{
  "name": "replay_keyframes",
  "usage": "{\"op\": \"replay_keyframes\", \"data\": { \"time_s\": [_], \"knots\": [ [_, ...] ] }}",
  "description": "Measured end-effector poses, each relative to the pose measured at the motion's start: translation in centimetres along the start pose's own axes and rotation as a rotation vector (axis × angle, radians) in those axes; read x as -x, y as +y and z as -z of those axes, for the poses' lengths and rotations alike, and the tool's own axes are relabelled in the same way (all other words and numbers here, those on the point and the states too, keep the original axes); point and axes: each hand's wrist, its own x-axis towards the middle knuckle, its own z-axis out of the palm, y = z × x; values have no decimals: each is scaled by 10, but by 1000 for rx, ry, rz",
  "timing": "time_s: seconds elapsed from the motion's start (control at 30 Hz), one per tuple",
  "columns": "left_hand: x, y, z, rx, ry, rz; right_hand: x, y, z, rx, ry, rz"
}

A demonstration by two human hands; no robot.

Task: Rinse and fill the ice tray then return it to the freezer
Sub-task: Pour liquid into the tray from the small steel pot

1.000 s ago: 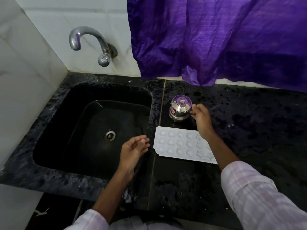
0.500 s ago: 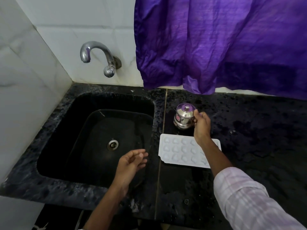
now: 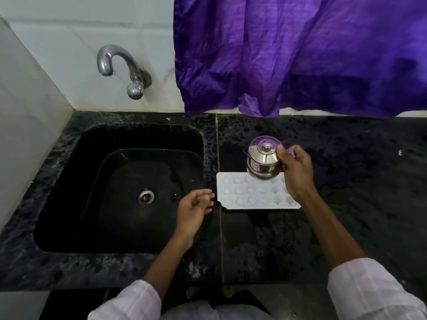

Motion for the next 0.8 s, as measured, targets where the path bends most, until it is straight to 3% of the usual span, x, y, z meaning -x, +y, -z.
{"op": "replay_keyframes", "data": {
  "time_s": [0.27,0.5,0.8],
  "knots": [
    [-14,-19,-17,-69,112,-44,17,1,15,131,-59,-6],
    [-28,-25,-29,-311,277,-145,8,5,12,262,-132,-16],
    [-31,-27,-31,-388,264,-123,-3,17,6,410,-169,-8]
  ]
}}
